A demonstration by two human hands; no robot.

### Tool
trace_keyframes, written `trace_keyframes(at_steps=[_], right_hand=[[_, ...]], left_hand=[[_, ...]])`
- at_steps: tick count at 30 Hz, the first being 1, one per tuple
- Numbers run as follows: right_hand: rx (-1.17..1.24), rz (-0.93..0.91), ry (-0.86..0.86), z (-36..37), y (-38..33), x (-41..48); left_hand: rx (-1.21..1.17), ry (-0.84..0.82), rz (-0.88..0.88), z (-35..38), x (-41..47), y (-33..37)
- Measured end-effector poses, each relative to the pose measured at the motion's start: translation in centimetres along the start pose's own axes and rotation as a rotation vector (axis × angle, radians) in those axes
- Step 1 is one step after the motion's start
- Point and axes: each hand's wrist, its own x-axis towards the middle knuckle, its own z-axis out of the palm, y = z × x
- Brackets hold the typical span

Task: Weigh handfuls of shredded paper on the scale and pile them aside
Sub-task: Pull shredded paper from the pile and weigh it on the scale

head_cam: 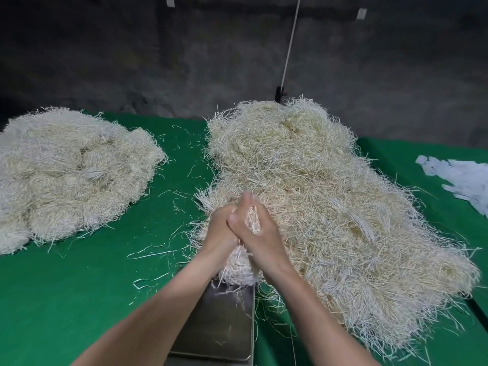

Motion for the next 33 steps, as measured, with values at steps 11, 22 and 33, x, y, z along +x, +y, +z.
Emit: trace_keyframes(at_steps=[11, 22, 33], right_hand=[[-0.295, -0.212, 0.344, 3.6, 2.7, -2.5], [-0.117, -0.056, 0.377, 3.1, 2.1, -0.2], [0.405, 0.074, -0.003, -3.1, 1.5, 1.0]], left_hand=[[-0.45, 0.278, -0.344, -0.7, 0.7, -1.0], [-0.349, 0.268, -0.343, 0.5, -0.5, -0.3], [0.183, 0.052, -0.05, -1.3, -0.4, -0.8]])
